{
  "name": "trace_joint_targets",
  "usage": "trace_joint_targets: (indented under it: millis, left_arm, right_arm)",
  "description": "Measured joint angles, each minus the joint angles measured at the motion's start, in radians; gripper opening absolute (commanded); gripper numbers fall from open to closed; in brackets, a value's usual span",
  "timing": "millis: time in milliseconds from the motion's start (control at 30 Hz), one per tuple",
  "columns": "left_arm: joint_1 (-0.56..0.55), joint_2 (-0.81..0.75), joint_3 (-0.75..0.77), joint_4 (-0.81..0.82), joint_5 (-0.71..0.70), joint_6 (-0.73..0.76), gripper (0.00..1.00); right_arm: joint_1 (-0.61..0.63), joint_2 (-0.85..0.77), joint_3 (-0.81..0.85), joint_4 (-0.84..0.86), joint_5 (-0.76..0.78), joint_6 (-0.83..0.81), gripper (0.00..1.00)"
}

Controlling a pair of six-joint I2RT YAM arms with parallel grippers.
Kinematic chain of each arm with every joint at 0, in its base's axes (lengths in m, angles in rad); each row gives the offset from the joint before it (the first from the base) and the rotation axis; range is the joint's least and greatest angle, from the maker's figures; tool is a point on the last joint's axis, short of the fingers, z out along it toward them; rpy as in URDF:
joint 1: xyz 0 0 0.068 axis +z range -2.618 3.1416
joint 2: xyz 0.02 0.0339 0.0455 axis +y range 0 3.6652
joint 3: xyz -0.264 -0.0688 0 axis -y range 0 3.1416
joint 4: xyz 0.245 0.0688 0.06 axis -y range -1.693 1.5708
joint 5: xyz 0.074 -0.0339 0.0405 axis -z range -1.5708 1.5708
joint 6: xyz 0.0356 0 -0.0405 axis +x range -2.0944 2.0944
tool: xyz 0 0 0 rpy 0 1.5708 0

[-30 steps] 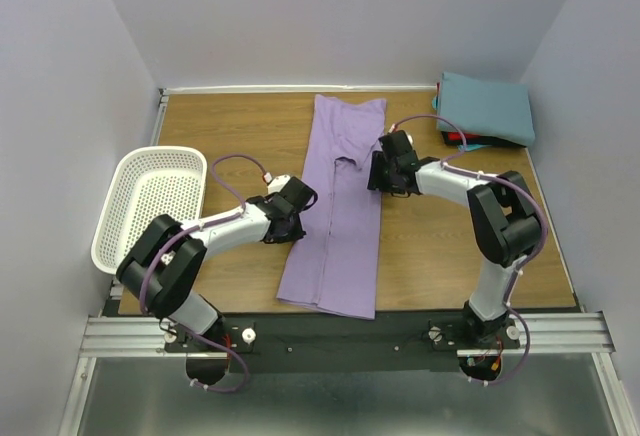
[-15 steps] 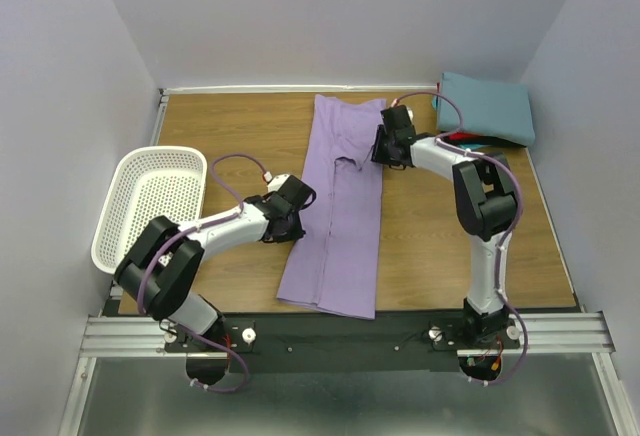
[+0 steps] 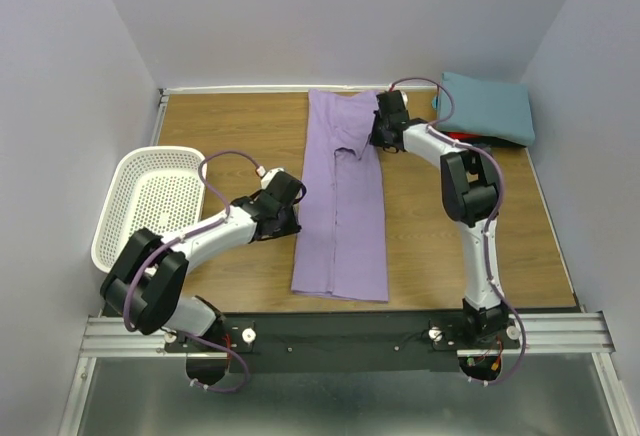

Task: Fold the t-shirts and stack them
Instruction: Fold the tshirt

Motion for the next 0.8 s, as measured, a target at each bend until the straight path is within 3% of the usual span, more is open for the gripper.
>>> trace_joint_targets:
  millis: [133,200,267,400,533,800]
  left_arm:
    - [0.014,-0.018,-0.049,0.064,0.048,0.018,0.33]
    - [0.014,-0.017,-0.078,0.095,0.087,0.031,0.33]
    - [0.014,-0.017,-0.097,0.113,0.112,0.037,0.33]
    - [0.009,-0.021,-0.136,0.140,0.160,0.044,0.33]
    - [0.002,-0.053,-0.165,0.139,0.175,0.039,0.33]
    - [-0.053,-0.132,-0.183,0.035,0.159,0.014,0.36]
  right_arm:
    - [-0.017,0.045,0.073,-0.003,0.001,-0.021,0.43]
    - [-0.025,0.055,0.097,-0.012,0.001,-0.036,0.67]
    - [-0.029,0.056,0.109,-0.026,0.002,-0.043,0.72]
    - [-0.035,0.043,0.110,-0.058,0.003,-0.064,0.75]
    - [-0.038,-0.038,0.009,-0.103,-0.002,-0.051,0.73]
    - [-0.034,-0.397,-0.401,-0.140,-0.068,0.024,0.70]
